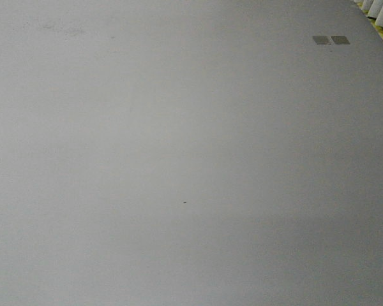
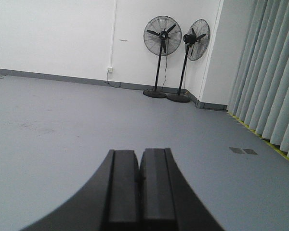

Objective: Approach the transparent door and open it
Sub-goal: 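Drive the base forward across the grey floor, turning toward the door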

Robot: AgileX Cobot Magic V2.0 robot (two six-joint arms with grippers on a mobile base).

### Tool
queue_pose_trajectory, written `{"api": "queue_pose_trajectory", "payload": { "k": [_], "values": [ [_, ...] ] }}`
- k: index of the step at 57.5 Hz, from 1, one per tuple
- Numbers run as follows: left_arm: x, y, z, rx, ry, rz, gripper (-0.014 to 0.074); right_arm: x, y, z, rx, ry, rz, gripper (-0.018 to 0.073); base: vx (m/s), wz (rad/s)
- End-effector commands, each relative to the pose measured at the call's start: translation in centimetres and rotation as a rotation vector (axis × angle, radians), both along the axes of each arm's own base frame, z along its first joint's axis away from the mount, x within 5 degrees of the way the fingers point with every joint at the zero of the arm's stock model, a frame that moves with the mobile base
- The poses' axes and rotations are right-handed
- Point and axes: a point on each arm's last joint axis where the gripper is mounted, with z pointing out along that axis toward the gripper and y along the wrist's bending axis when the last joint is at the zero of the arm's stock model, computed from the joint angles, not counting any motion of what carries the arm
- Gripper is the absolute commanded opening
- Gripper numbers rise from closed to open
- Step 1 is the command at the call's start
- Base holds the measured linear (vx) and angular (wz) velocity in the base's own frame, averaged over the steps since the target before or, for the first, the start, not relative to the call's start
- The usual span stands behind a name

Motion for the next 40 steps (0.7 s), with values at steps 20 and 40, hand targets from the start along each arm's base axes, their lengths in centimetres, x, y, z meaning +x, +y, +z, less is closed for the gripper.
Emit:
{"api": "queue_pose_trajectory", "payload": {
  "k": [20,40],
  "values": [
    [0.14,-0.03,-0.34,-0.016,-0.041,-0.004,-0.0002,0.08,-0.02,0.32,-0.012,-0.065,-0.003,-0.0008,0.00,0.00],
    [0.14,-0.03,-0.34,-0.016,-0.041,-0.004,-0.0002,0.08,-0.02,0.32,-0.012,-0.065,-0.003,-0.0008,0.00,0.00]
  ]
}}
